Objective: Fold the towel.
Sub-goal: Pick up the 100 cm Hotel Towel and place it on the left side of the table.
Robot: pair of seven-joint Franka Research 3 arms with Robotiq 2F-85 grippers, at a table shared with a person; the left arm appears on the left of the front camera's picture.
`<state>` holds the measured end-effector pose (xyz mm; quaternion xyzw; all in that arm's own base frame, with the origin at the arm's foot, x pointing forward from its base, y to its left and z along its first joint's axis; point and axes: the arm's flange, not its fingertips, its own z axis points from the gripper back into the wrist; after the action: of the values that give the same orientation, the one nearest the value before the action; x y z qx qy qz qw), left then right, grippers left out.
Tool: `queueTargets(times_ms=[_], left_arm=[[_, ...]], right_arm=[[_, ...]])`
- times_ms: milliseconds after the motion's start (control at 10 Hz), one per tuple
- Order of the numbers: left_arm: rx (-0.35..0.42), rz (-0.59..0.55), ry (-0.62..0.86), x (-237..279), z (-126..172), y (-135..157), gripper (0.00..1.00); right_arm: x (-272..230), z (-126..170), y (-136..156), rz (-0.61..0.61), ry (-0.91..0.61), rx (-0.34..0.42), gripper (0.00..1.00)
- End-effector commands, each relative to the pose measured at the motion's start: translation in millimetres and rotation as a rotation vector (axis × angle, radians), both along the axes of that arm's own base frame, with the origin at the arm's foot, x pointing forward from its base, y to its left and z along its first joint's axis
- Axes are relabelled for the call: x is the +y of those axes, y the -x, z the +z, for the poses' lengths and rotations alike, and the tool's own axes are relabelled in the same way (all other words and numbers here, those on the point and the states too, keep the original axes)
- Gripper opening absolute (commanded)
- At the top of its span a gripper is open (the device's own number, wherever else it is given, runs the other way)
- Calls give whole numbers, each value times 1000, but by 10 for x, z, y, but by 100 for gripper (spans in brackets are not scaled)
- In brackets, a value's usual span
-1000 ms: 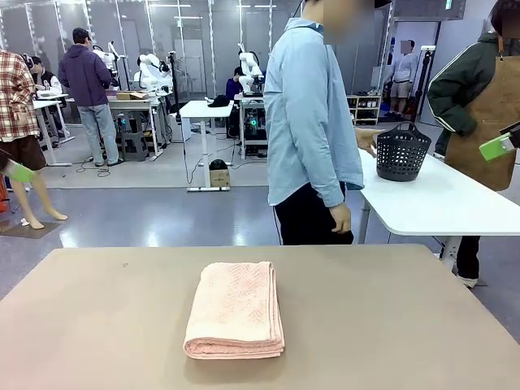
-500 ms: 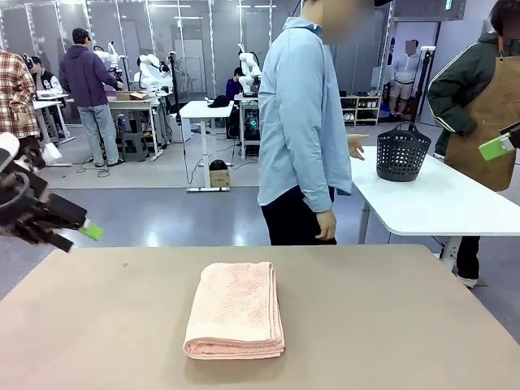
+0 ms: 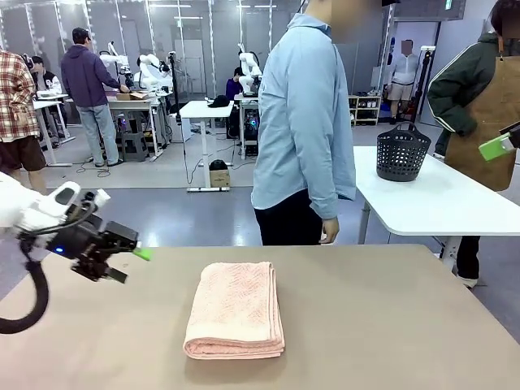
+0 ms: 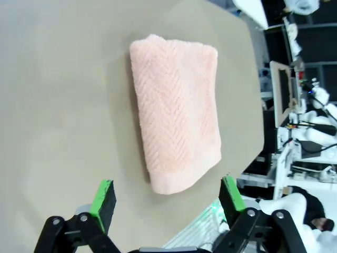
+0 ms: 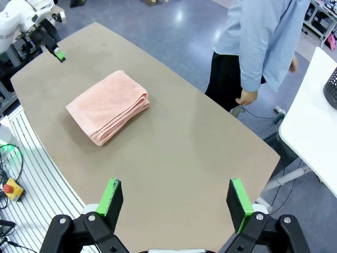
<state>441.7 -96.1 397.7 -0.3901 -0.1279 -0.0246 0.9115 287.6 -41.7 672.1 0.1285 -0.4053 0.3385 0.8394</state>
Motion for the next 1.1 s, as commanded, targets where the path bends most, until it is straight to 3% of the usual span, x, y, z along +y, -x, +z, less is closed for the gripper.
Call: queueTargets(times_ms=[0, 500, 1000], left_arm=[[17, 5, 70, -170, -203, -289, 100], [107, 41, 137, -494, -741, -442, 100], [109, 27, 201, -766, -1062, -435, 100]], right_arm=[[18, 4, -19, -20, -2, 6, 100], [18, 4, -19, -20, -2, 6, 100], [18, 4, -19, -20, -2, 6, 100]])
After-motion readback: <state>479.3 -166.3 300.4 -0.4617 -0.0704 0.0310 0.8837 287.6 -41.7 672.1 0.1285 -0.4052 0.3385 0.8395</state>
